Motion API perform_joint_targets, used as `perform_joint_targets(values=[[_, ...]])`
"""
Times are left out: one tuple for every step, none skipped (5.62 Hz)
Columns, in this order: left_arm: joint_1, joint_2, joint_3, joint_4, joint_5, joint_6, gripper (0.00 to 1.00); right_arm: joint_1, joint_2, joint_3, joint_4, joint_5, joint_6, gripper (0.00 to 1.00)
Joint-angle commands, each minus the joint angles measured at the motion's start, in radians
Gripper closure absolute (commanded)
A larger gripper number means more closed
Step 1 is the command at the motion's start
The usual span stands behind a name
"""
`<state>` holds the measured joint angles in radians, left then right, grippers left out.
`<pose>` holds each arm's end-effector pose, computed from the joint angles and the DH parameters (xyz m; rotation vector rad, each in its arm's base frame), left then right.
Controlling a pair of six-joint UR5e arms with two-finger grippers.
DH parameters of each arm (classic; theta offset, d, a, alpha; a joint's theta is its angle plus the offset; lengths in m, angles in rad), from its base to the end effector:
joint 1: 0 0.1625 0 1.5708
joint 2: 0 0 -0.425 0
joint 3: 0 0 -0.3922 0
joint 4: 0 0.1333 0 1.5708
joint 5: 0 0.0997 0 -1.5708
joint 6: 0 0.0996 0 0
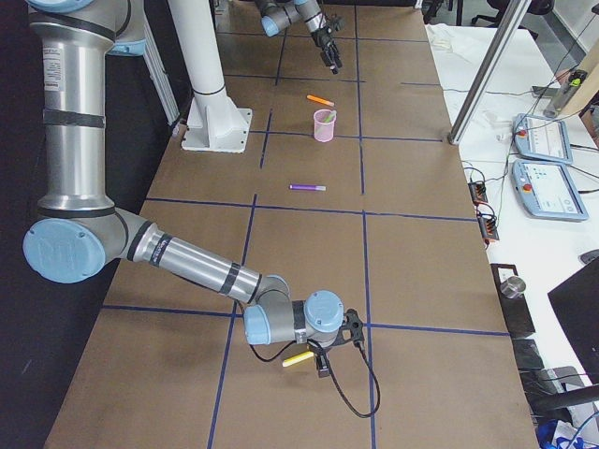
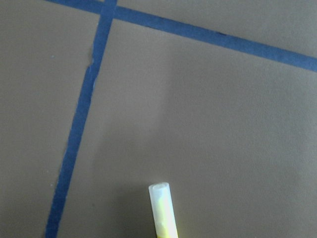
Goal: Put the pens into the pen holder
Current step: 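Move the left gripper back over the orange highlighter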
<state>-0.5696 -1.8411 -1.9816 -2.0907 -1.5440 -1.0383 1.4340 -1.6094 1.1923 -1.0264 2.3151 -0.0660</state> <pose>0.3873 -0.4095 0.2681 0.6489 1.0110 -0.0486 0.0038 -0.4551 0.8061 0.0952 -0.7489 -0.2405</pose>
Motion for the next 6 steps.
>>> perform_joint_targets(values=[[0.0,0.0,-0.013,0.028,-0.021,-0.002,0.24,-0.03,0.037,-0.039,0.002,-0.022,0.0,0.01],[0.0,0.0,-0.014,0.024,-0.021,0.0,0.24,-0.04,0.043,-0.051,0.0,-0.022,0.002,0.06],[-0.001,0.0,-0.013,0.023,-0.021,0.001,0.24,-0.043,0.043,-0.051,-0.001,-0.02,0.002,0.15],[-0.001,0.0,-0.013,0.023,-0.021,0.001,0.24,-0.05,0.043,-0.051,-0.001,-0.02,0.002,0.23],[-0.001,0.0,-0.014,0.023,-0.022,0.001,0.24,-0.052,0.043,-0.053,-0.001,-0.019,0.0,0.39],[-0.003,0.0,-0.014,0.021,-0.022,0.003,0.24,-0.055,0.043,-0.054,-0.001,-0.017,0.0,0.53]])
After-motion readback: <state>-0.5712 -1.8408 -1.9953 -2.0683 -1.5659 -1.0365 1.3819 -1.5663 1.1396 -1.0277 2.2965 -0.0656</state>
